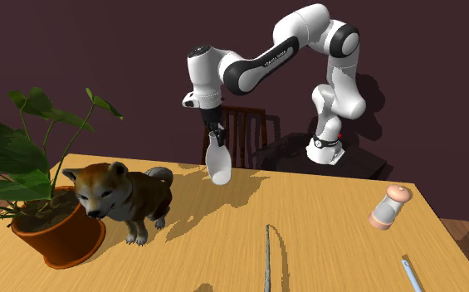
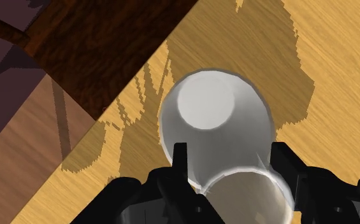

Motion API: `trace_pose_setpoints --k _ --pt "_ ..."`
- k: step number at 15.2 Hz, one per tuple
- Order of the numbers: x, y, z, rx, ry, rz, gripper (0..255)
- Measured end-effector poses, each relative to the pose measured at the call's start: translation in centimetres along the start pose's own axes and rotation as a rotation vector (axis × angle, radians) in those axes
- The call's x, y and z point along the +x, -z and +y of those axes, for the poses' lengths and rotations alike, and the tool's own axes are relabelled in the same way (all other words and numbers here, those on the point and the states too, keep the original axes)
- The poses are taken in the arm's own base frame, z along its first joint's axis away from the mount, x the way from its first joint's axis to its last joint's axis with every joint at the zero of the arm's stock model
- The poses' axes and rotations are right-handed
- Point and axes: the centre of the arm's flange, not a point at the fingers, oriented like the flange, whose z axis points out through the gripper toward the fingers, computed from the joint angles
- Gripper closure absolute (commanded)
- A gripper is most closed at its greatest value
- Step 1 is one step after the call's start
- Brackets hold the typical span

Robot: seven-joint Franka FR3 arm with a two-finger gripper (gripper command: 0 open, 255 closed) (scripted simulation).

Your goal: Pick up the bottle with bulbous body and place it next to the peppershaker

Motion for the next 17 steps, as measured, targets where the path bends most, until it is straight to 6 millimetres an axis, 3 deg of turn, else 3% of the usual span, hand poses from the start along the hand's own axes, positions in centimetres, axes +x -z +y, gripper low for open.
trace_pose_setpoints --k 17 --pt "-1.1 8.7 0.0 0.0 0.0 0.0 255"
